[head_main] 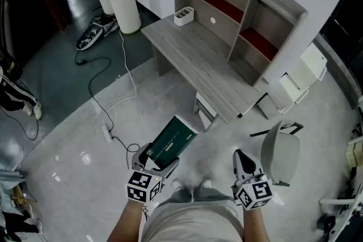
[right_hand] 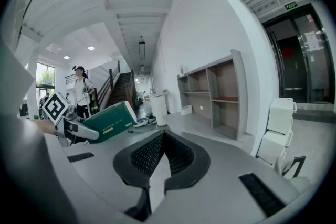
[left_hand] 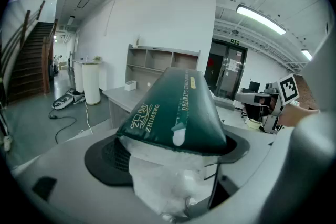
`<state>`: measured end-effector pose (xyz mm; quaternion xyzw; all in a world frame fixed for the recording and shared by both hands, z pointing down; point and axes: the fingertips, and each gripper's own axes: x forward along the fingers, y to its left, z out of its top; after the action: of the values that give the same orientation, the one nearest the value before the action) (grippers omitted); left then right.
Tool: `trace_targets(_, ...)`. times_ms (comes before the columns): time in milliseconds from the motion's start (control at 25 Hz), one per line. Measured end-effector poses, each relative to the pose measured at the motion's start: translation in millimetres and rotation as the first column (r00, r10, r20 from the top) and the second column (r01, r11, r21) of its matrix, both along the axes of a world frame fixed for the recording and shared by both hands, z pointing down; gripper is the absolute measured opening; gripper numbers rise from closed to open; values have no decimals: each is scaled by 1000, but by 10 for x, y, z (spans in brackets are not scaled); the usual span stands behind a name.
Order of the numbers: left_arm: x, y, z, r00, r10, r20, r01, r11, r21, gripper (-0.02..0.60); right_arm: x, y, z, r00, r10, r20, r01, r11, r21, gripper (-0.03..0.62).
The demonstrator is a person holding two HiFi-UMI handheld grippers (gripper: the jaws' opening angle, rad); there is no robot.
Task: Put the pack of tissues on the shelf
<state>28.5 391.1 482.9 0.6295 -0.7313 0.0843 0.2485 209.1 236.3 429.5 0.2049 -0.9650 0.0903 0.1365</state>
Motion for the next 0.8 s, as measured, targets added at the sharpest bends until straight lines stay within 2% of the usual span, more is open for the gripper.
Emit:
trace_targets(280,-310,382,-10,1000,-8,18,8,1000,-4,465,-199,362,-80,1000,-15,-12,16,1000,27,28)
trace_targets(400,-373,379,-8,1000,3,15,-4,1000,7,465,-279,418,-100,1000,-14,-17,15,999,41,28)
trace_targets(520,-422,336,-5,1000,8,-20,-8,1000,23,465,-330,411,-129,1000,3,-5,-3,999,44,28)
trace_targets(800,-488,111,138,999,26,-28,-27,1000,-8,465,-425,132,7,1000,30,-3,-30,999,19,28)
